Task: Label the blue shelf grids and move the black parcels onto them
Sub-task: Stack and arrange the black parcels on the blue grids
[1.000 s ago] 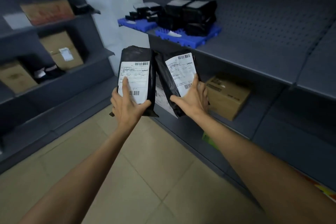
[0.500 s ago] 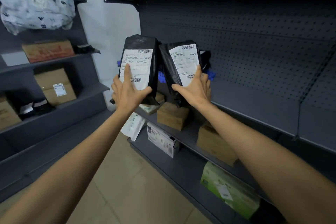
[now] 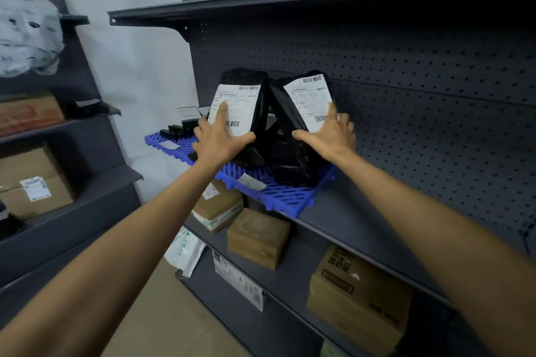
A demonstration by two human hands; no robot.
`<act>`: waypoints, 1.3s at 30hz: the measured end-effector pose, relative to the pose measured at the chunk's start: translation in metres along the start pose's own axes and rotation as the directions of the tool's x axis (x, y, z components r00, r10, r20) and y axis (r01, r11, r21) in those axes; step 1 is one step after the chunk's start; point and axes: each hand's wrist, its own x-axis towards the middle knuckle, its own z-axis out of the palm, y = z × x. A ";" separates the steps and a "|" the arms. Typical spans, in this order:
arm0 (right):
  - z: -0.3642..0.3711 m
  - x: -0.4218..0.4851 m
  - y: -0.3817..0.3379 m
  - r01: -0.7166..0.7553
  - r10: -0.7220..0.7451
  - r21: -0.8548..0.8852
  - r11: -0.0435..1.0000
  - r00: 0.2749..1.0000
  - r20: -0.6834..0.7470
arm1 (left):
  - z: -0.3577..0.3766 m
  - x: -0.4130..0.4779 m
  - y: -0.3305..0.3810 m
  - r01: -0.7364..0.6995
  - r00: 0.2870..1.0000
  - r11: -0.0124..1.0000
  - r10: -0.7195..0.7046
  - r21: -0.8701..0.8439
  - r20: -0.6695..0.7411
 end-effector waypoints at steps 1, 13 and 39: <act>0.005 0.013 0.002 -0.010 0.010 -0.003 1.000 1.000 0.009 | 0.008 0.013 0.002 0.000 1.000 1.000 0.000 0.005 0.010; 0.057 0.133 0.005 -0.059 0.078 -0.141 0.988 0.988 0.132 | 0.062 0.144 0.005 -0.104 0.985 0.982 0.080 0.158 0.151; 0.064 0.156 0.003 0.295 -0.189 -0.248 0.923 0.908 0.374 | 0.080 0.136 0.006 -0.161 0.974 0.962 0.119 0.221 0.191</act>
